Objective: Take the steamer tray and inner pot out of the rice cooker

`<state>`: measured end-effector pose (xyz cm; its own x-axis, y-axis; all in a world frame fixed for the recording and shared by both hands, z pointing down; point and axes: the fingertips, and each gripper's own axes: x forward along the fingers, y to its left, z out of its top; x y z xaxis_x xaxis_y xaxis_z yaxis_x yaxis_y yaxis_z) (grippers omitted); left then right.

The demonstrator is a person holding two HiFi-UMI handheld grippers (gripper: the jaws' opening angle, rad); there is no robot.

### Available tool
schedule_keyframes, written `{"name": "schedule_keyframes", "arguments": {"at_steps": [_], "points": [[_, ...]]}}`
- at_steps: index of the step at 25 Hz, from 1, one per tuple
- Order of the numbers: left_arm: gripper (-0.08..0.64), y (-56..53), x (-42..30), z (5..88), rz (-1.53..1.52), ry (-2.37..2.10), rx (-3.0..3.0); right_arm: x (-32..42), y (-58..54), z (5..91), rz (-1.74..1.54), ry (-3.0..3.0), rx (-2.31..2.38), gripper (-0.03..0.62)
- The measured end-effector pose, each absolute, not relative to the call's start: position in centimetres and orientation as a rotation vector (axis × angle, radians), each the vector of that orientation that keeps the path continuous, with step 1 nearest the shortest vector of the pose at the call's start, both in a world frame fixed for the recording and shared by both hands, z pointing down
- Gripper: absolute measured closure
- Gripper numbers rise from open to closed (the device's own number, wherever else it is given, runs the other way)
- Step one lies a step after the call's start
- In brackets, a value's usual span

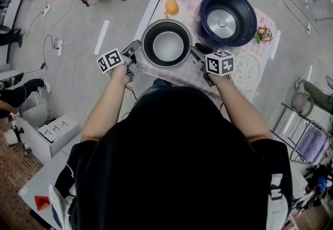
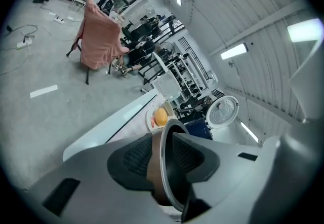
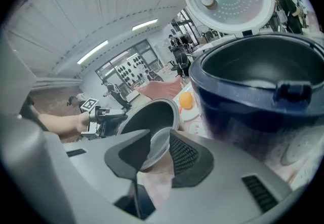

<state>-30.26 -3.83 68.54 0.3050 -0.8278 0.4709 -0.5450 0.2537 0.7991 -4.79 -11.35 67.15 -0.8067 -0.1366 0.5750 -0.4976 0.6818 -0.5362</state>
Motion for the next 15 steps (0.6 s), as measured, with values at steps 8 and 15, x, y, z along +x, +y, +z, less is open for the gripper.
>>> {"name": "schedule_keyframes", "arguments": {"at_steps": [8,15], "points": [[0.396,-8.3,-30.1,61.4,-0.122,-1.486,1.715,-3.7,-12.4,60.8,0.823,-2.514,0.527,0.446],[0.387,-13.1,-26.2,54.7,-0.034,-1.462,1.993,-0.8,-14.6,55.5,0.751,-2.589,0.652,0.425]]}}
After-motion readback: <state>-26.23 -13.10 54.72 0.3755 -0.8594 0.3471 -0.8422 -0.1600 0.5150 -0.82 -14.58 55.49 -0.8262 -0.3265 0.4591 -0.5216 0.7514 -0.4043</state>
